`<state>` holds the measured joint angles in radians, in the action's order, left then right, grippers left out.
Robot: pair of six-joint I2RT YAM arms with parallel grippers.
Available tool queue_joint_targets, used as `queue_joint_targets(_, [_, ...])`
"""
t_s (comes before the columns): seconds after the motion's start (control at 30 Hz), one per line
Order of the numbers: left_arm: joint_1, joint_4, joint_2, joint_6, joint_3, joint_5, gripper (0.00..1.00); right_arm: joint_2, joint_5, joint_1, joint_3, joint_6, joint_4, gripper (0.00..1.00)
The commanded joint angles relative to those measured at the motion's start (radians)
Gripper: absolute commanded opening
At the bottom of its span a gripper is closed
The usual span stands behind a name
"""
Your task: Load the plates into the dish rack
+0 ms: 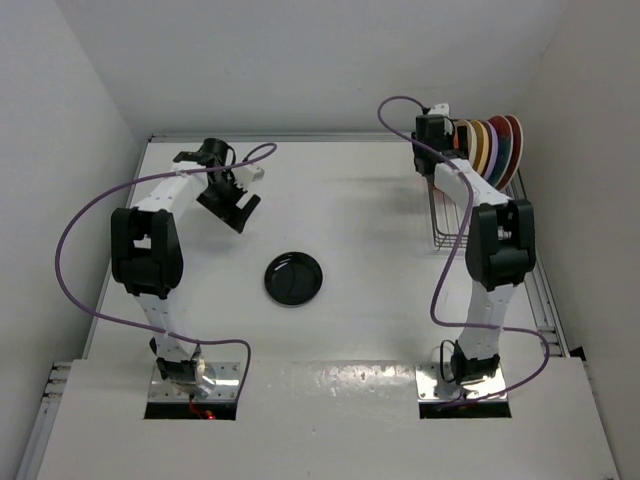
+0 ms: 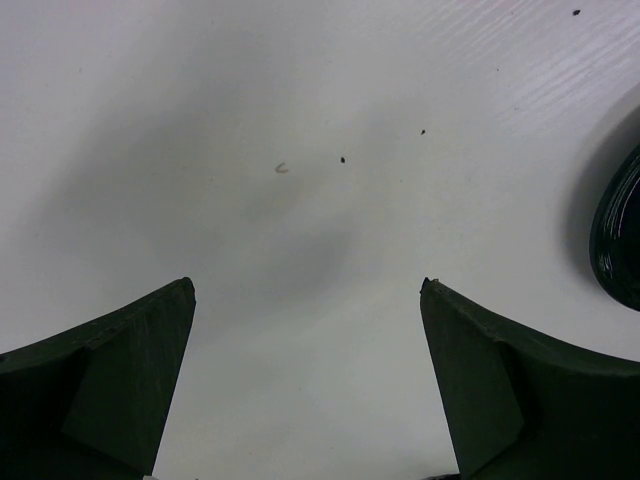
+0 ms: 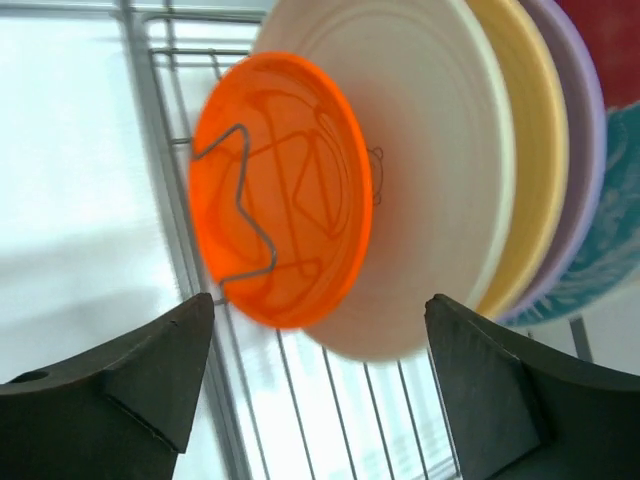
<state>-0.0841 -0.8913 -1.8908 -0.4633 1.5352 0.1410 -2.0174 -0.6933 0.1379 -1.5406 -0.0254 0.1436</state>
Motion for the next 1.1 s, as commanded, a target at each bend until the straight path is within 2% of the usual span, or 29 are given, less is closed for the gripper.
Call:
queue_joint_targets(0.0, [0.01, -0.008, 0.045, -0.008, -0.006, 0.019, 0.99, 0.183, 0.054, 0.032, -0.024, -0.06, 0.048, 0.86])
queue_joint_targets(0.03, [0.01, -0.008, 0.045, -0.008, -0.006, 0.019, 0.99, 0.239, 0.066, 0.037, -0.006, -0.105, 0.085, 0.86])
queue_joint_targets(0.1, [0.01, -0.008, 0.065, -0.008, -0.018, 0.019, 0.99, 0.325, 0.184, 0.057, 0.074, -0.166, 0.091, 0.86])
queue_joint_targets(0.17, [0.01, 0.002, 0.077, 0.001, -0.029, 0.009, 0.99, 0.411, 0.442, 0.107, 0.21, -0.195, 0.074, 0.86])
queue_joint_targets(0.2, [0.01, 0.011, 0.078, 0.002, -0.041, -0.018, 0.99, 0.452, 0.507, 0.124, 0.239, -0.202, 0.061, 0.84])
queue_joint_targets(0.23, [0.01, 0.02, 0.09, 0.002, -0.055, -0.032, 0.99, 0.453, 0.646, 0.165, 0.26, -0.208, 0.065, 0.84])
queue_joint_targets(0.27, [0.01, 0.02, 0.101, 0.012, -0.064, -0.047, 0.99, 0.444, 0.687, 0.214, 0.302, -0.211, 0.082, 0.84])
queue_joint_targets(0.3, [0.01, 0.02, 0.101, 0.012, -0.073, -0.079, 0.99, 0.407, 0.851, 0.235, 0.31, -0.25, 0.091, 0.84])
queue_joint_targets(0.33, [0.01, 0.029, 0.122, 0.012, -0.095, -0.095, 0.99, 0.39, 0.897, 0.299, 0.319, -0.277, 0.097, 0.84])
queue_joint_targets(0.37, [0.01, 0.029, 0.122, 0.012, -0.109, -0.11, 0.99, 0.373, 0.941, 0.317, 0.338, -0.318, 0.096, 0.86])
queue_joint_targets(0.4, [0.01, 0.029, 0.14, 0.023, -0.122, -0.133, 0.99, 0.309, 1.068, 0.337, 0.336, -0.349, 0.093, 0.97])
queue_joint_targets(0.53, [0.01, 0.051, 0.209, 0.032, -0.228, -0.152, 0.99, 0.218, 1.094, 0.456, 0.358, -0.415, 0.051, 0.96])
queue_joint_targets(0.67, [0.01, 0.061, 0.291, 0.041, -0.303, -0.152, 0.99, 0.181, 1.103, 0.465, 0.445, -0.491, -0.048, 0.82])
queue_joint_targets(0.83, [0.01, 0.061, 0.39, 0.041, -0.372, -0.152, 0.99, 0.105, 1.153, 0.48, 0.529, -0.531, -0.091, 0.65])
queue_joint_targets(1.03, [0.01, 0.061, 0.447, 0.051, -0.409, -0.161, 0.99, 0.016, 1.239, 0.479, 0.6, -0.646, -0.269, 0.55])
queue_joint_targets(1.07, [0.01, 0.061, 0.447, 0.051, -0.42, -0.161, 0.99, -0.018, 1.241, 0.477, 0.6, -0.657, -0.306, 0.47])
